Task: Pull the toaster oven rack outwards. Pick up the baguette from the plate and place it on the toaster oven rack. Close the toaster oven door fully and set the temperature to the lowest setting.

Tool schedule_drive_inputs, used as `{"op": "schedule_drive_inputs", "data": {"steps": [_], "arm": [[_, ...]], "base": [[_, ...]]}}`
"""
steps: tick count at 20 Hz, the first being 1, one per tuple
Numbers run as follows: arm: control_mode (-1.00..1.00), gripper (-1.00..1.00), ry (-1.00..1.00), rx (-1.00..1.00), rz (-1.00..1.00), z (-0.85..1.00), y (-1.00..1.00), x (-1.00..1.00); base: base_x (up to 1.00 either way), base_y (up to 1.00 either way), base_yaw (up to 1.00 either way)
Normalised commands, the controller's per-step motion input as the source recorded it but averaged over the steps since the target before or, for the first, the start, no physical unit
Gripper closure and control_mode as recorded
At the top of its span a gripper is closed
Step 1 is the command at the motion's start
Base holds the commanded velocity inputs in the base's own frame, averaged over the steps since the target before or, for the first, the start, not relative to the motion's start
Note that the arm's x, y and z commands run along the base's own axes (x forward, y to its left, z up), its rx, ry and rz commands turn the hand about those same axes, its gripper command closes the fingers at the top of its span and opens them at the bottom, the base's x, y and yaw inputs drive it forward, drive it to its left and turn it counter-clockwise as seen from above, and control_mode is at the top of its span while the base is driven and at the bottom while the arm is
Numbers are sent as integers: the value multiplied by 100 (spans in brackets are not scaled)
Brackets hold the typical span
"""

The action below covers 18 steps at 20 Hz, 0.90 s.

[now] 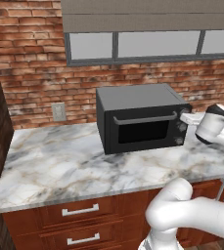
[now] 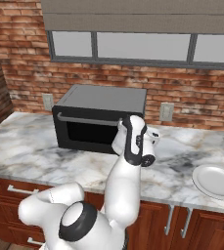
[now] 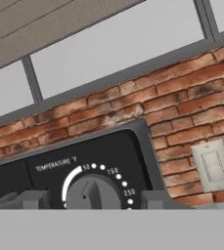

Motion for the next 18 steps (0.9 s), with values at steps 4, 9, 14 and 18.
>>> {"op": "schedule_drive_inputs", "data": {"steps": [4,9,14,18], "arm": [[-100,-100,0,1,0,0,-9,30],[-100,-100,0,0,-3,-10,41,14],[-100,-100,0,-1,-7,-1,39,11],[-100,-100,0,0,-4,0,2,31]], "base": [[0,0,0],[0,0,0],[0,0,0],[0,0,0]]}}
